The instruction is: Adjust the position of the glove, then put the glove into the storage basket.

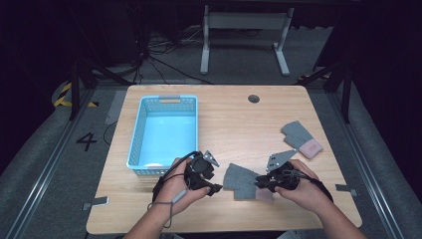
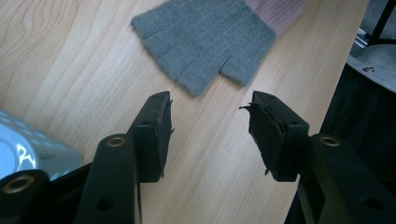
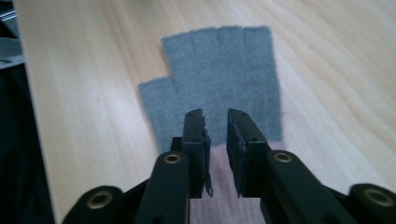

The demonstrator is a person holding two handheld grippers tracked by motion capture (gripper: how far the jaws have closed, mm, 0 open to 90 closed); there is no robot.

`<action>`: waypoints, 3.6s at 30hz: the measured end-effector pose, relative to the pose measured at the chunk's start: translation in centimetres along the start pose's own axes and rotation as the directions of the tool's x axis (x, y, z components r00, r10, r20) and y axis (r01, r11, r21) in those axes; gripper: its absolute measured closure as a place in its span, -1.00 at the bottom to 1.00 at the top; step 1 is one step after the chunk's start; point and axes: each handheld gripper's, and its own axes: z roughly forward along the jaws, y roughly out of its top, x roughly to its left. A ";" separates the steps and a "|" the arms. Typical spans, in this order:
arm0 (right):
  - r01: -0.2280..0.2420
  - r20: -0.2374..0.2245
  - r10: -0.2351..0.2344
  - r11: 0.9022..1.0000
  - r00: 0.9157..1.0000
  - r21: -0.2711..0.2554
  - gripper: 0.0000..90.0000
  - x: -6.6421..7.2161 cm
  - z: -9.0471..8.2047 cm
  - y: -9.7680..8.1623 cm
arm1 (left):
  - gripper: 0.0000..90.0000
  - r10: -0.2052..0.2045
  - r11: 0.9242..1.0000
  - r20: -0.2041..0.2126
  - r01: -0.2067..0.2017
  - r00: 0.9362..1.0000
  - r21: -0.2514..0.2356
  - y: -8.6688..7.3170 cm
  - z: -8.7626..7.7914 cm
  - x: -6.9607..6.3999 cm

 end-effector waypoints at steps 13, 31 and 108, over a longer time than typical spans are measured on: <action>0.023 -0.093 -0.015 0.996 0.996 0.084 0.96 1.3 0.3 -1.3 | 0.14 0.044 0.999 0.030 -0.045 0.999 0.024 1.3 0.9 0.0; 0.052 -0.121 -0.031 0.984 0.992 0.169 0.98 1.2 1.5 -1.9 | 0.14 0.041 0.999 0.038 -0.042 0.998 0.024 1.3 0.9 0.0; -0.335 0.362 0.453 0.878 0.815 -0.343 0.31 -10.5 -8.1 -4.9 | 0.03 -0.050 0.998 -0.039 0.049 0.998 -0.029 -1.7 -0.7 0.6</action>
